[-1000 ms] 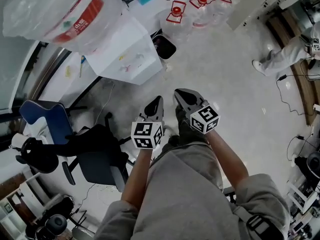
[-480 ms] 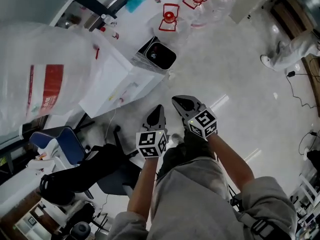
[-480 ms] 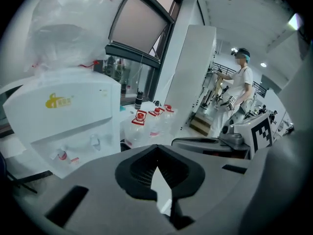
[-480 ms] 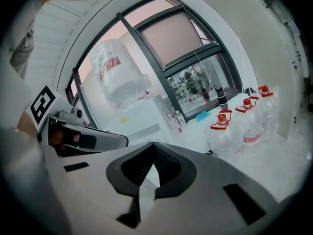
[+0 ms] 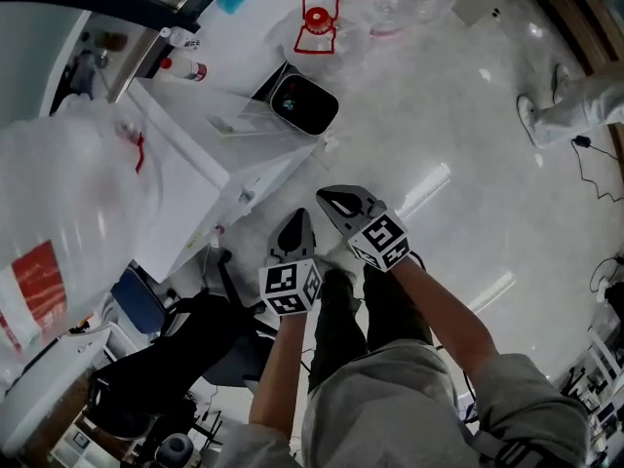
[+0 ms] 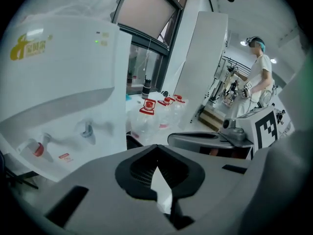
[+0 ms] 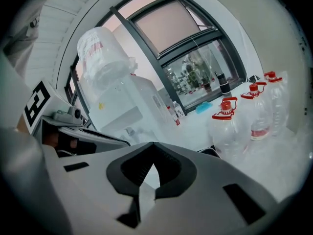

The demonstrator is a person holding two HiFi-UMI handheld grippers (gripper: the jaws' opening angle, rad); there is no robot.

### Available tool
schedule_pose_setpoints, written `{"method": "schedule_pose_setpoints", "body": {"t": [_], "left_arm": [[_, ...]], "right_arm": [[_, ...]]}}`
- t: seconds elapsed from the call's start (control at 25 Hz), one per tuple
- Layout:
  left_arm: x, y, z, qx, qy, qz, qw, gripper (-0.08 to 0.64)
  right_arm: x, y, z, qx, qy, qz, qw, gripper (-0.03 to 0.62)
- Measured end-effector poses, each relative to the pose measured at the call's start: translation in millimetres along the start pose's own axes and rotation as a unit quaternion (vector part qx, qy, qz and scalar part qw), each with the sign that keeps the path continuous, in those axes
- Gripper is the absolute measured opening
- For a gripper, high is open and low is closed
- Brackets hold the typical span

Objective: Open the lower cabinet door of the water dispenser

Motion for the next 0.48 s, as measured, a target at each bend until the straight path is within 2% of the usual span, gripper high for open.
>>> {"method": "schedule_pose_setpoints", "body": {"t": [0.48], "left_arm": [[-32, 57, 33, 0.011, -0.017, 0.021, 0.9996, 0.008]], "right_arm": [[-46, 42, -54, 0.023, -0.052, 0.029, 0.998, 0.012]]}}
Point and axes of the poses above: the fingertips, and each gripper's own axes: y forward along the fingers, z to its left, x out of its top, the point moved 10 cm from there along -y, backward along the fingers, and after that the axes turned 10 degrees about x, right-handed, at the moved point
